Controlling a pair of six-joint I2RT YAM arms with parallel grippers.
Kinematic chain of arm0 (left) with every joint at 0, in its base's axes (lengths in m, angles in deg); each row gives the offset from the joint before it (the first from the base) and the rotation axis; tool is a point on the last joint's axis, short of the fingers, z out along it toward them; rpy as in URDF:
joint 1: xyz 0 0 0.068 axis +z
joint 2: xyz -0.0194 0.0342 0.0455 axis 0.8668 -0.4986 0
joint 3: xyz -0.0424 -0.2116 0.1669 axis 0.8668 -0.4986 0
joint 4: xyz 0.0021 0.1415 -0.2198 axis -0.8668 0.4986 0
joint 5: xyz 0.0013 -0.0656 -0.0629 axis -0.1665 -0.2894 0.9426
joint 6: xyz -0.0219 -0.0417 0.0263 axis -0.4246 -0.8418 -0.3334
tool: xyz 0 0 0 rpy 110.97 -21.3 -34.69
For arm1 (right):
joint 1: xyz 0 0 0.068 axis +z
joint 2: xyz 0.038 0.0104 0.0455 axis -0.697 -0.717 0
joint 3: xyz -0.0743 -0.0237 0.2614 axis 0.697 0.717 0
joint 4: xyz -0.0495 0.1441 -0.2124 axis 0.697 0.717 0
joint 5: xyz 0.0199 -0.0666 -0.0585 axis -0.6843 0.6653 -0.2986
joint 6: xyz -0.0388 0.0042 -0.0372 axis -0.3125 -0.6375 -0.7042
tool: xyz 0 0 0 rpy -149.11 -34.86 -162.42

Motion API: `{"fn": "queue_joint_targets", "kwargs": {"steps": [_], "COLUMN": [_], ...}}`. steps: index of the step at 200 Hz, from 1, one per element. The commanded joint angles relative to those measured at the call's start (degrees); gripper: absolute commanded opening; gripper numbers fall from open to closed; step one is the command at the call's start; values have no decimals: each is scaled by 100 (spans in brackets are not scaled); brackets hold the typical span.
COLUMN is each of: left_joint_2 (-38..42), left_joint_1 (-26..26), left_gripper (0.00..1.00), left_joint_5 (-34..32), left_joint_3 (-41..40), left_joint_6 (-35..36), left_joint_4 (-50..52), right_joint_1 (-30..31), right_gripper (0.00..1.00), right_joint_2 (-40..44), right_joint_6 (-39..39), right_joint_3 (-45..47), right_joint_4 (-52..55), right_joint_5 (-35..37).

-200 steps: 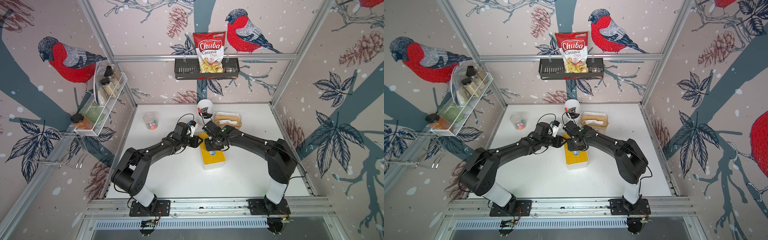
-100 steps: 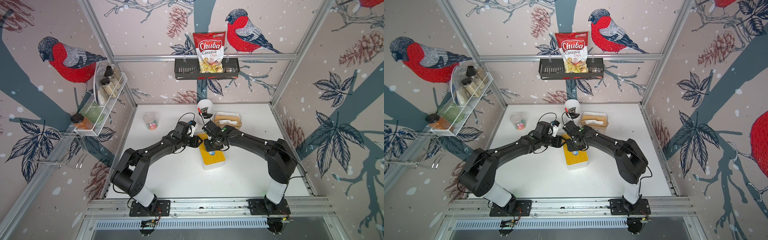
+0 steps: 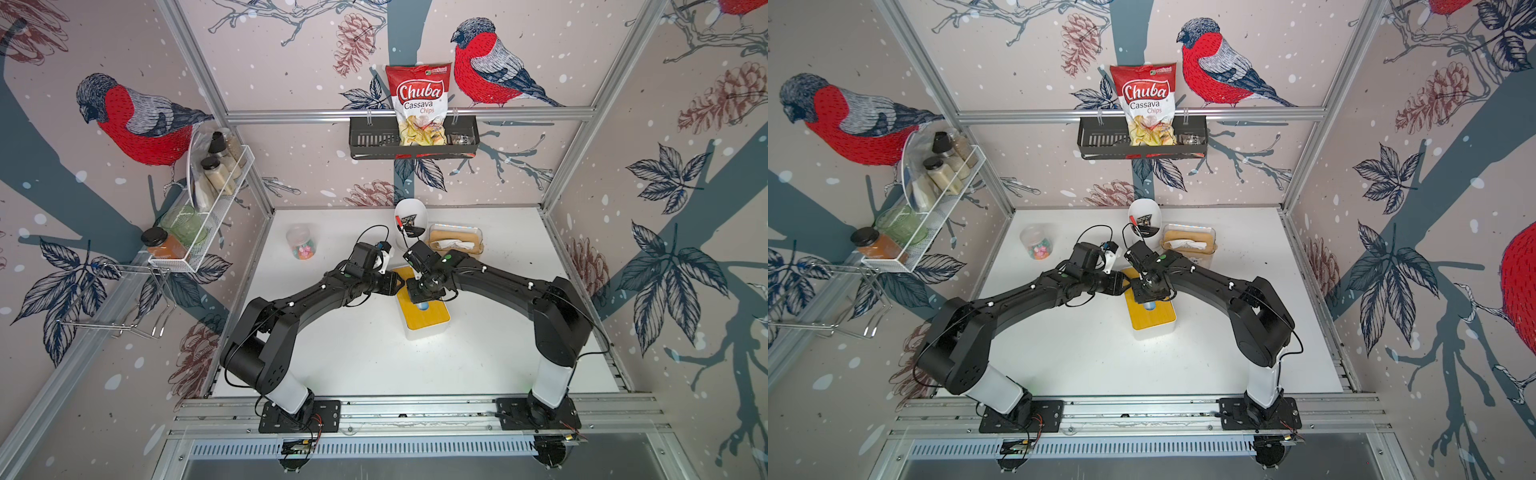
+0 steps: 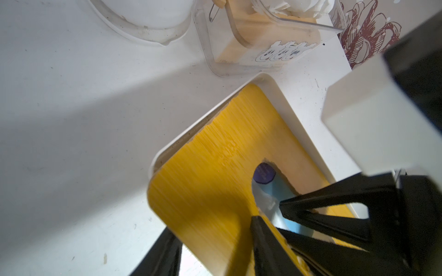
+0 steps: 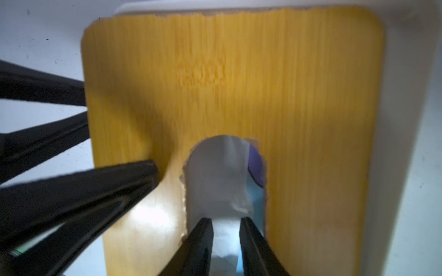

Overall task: Put the tissue paper into the tissue box
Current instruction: Open the lid of the tissue box.

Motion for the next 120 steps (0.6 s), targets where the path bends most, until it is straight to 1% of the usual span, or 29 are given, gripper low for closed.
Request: {"fn": "queue_joint_targets", "kwargs": {"steps": [1,51,68,80,120], "left_joint_2": [44,155,186,204,404], "left_joint_1": [-26,-26,-25,-18,-9], "left_gripper": [50,54,56,57,60], "left_joint_5": [118,151,182,150,-9], "left_joint_3": [68,191,225,253,263], "left_joint_6": [27,-89,-164,-208,-262], "left_joint_4": [-80,-117,-139,-120,-129], "right_joint_1": [35,114,128,135,146], "right_gripper": [5,4,2,0,0], "right_joint_2": [-26,0,9,9,68], "right_joint_6": [-288,-396,-419,-423,-449], "right_joint_3": [-43,-66,-58,-58,-83], "right_joint_4": [-253,-243,-241,-243,-269], "right_joint_5": [-327,-332,-324,-320,-375]}}
